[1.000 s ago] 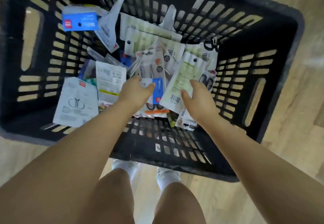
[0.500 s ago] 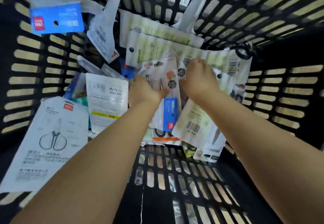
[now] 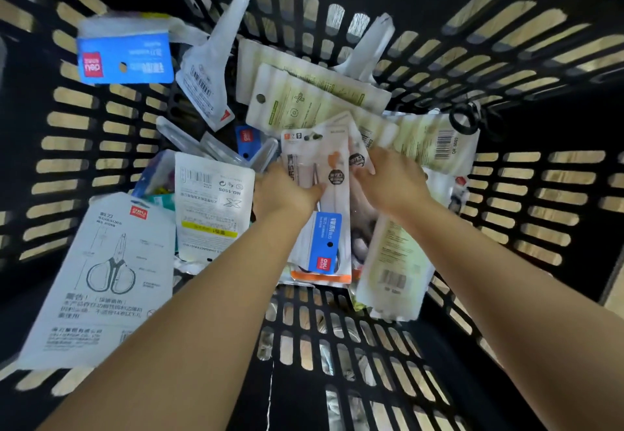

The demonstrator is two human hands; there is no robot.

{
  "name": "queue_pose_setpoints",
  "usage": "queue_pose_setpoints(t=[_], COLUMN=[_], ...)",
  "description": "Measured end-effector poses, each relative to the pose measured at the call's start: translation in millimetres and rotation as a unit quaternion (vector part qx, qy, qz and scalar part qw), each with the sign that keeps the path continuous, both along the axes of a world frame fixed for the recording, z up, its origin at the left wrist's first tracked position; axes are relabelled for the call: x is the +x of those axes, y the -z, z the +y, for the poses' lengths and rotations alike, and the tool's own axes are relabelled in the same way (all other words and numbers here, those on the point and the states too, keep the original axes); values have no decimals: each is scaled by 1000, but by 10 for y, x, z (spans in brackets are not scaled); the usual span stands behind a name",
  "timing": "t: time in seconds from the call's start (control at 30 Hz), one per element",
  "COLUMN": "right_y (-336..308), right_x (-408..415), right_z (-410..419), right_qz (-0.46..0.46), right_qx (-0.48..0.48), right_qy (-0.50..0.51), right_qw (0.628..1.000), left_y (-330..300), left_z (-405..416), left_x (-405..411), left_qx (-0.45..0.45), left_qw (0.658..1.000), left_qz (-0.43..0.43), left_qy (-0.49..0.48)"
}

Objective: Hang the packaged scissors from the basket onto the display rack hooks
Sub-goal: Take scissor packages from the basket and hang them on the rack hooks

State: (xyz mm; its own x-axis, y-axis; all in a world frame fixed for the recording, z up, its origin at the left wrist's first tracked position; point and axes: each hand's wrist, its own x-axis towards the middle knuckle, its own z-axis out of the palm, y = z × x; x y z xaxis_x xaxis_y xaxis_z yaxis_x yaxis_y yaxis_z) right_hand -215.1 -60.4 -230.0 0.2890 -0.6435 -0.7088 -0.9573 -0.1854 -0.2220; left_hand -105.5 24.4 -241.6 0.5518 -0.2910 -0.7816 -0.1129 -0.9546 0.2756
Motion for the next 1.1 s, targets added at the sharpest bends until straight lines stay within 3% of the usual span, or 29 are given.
queue_pose_setpoints(t=[0.1,0.27,0.37,0.43,0.5,0.67,0.77,0.9,1.1], right_y=[-33,-24,-39,-34,-36,-92,-273,-719,-1935], right_x=[-40,-212,-314,-366,-380,-388,-351,-288,-118], right_z=[-1,-113,-114,-105,-74,58,126,157,47], right_qz=[-13,-79,-103,-131,-148,-177,-199,-222,-269], right_qx=[-1,103,146,158,178,169,150,99,85], right_qy=[13,248,309,340,353,360,365,365,342], right_qw=[1000,960,934,918,907,900,897,899,896], left_y=[-25,-101,-131,-136,-169,-287,-461,-893,-1964], left_z=[17,110,71,53,49,76,101,49,70], left_x=[-24,-52,43,87,64,-59,-74,4,232], left_qx=[-8,-85,-74,-76,-87,-167,-210,-264,-295], left_qw=[1000,996,989,979,975,972,964,957,943], left_qz=[-4,-13,55,125,177,162,151,56,36], left_qy=[5,-1,-118,-139,-101,-22,-60,-102,-151])
